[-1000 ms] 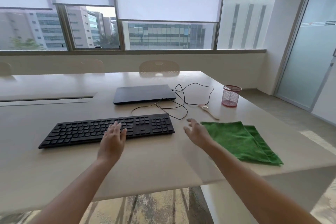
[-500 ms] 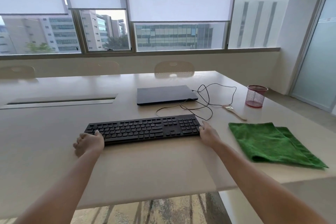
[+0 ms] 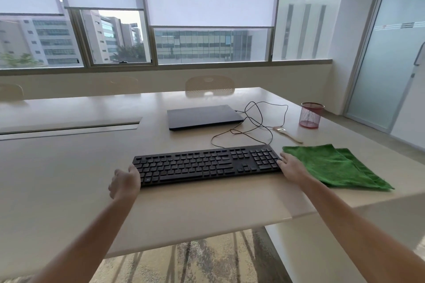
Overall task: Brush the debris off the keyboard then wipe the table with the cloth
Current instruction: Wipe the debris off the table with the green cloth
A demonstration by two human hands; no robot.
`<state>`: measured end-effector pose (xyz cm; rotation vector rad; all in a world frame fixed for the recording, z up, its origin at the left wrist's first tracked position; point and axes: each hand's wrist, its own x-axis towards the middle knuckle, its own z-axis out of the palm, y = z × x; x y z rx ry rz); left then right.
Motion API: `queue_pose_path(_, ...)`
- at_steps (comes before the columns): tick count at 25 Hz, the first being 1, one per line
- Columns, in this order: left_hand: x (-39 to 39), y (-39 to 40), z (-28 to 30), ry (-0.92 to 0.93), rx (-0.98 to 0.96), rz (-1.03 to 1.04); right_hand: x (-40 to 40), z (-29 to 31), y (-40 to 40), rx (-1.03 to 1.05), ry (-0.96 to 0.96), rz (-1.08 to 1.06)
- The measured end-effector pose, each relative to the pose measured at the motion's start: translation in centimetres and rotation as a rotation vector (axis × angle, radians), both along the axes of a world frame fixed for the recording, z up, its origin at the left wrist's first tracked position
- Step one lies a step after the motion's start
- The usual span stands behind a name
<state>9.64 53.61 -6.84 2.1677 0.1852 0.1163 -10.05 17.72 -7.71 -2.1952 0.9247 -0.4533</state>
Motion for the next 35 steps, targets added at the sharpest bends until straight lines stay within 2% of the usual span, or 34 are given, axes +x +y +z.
queue_pose_path(4, -2.7, -1.2, -0.4, -0.04, 0.075, -0.001, -1.6, 0.0, 0.5, -0.061, 0.021, -0.04)
queue_pose_path(7, -4.2, -2.6, 0.1, -0.239, 0.231, -0.035, -1.9, 0.6, 1.2, -0.102, 0.039, -0.008)
queue_pose_path(11, -7.3, -8.0, 1.0, -0.462, 0.305, -0.316, -1.3, 2.2, 1.7, -0.21, -0.018, 0.066)
queue_pose_path(15, -10.3, -14.8, 0.9, -0.574, 0.344, -0.548, -1.5, 3.5, -0.8, -0.233, -0.102, 0.091)
queue_pose_path(22, -12.3, -26.2, 1.5, -0.576, 0.409, -0.76, -1.4, 3.7, -10.9, -0.239, 0.022, 0.01)
queue_pose_path(28, -15.1, -34.2, 0.5, -0.541, 0.352, -0.87, 1.3, 3.1, -15.9, -0.254, 0.078, 0.017)
queue_pose_path(35, -15.6, -39.8, -0.2, -0.359, 0.479, -0.939, 3.3, 1.2, -17.8, -0.331, 0.205, 0.021)
